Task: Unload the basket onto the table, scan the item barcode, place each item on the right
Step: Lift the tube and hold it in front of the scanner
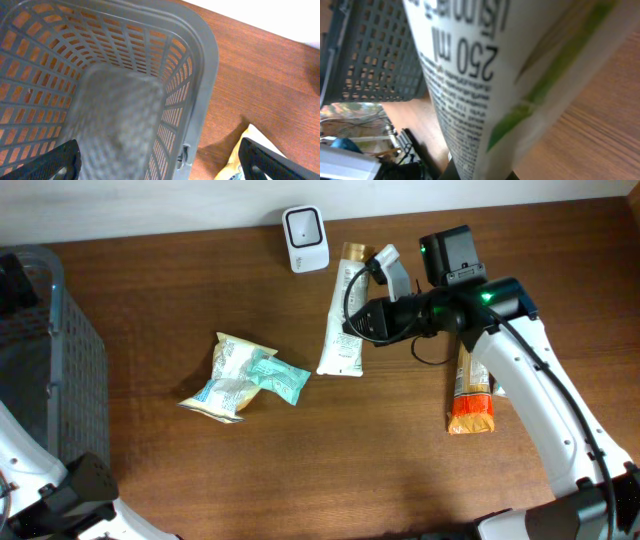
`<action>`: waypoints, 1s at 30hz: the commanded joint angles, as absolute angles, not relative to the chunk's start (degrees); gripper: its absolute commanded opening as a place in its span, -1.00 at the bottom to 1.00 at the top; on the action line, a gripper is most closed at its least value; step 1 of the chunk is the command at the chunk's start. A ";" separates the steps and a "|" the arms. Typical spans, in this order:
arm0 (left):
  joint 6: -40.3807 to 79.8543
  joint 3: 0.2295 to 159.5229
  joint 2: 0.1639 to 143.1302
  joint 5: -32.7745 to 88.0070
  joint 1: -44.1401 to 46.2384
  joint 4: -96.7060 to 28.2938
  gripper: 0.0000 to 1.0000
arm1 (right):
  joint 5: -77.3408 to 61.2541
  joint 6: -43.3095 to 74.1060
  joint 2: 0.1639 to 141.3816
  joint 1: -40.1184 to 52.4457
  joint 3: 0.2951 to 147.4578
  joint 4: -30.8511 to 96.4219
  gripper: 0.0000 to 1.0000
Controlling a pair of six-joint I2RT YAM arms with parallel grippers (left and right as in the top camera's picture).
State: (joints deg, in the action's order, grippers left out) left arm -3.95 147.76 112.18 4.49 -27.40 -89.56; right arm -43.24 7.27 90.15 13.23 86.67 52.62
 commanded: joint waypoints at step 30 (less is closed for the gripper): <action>-4.82 148.11 112.16 5.10 -27.55 -89.49 0.98 | 36.05 -59.94 135.15 24.34 101.21 -20.82 -0.92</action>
